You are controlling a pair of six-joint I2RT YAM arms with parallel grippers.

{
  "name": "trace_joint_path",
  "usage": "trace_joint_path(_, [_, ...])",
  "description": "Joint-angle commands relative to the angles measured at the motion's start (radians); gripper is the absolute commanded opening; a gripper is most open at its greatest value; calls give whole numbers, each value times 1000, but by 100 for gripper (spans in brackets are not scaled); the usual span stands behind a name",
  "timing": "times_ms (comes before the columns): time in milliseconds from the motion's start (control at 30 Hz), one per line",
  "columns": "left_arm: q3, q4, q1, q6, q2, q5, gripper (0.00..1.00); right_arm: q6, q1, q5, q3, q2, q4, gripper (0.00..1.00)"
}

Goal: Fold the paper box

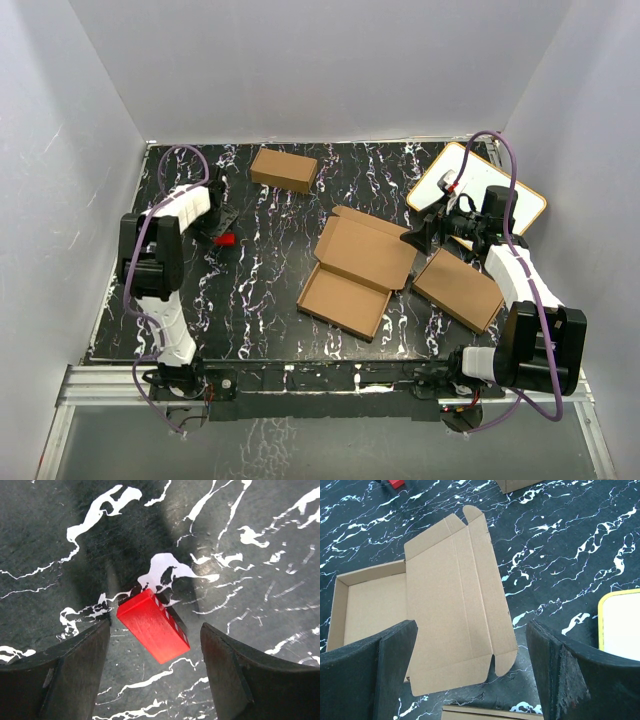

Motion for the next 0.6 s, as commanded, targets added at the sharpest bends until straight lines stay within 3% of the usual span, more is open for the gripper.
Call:
trace_joint_path(0, [67, -111, 6, -8, 50, -12, 69, -15, -11, -17, 26, -27, 41, 99])
trace_joint_path(200, [85, -121, 6, 1, 84, -15, 62, -18, -12, -19, 25, -27, 41, 99])
trace_joint_path(567, [42, -86, 6, 25, 51, 19, 17, -19, -13, -28, 23, -24, 41, 98])
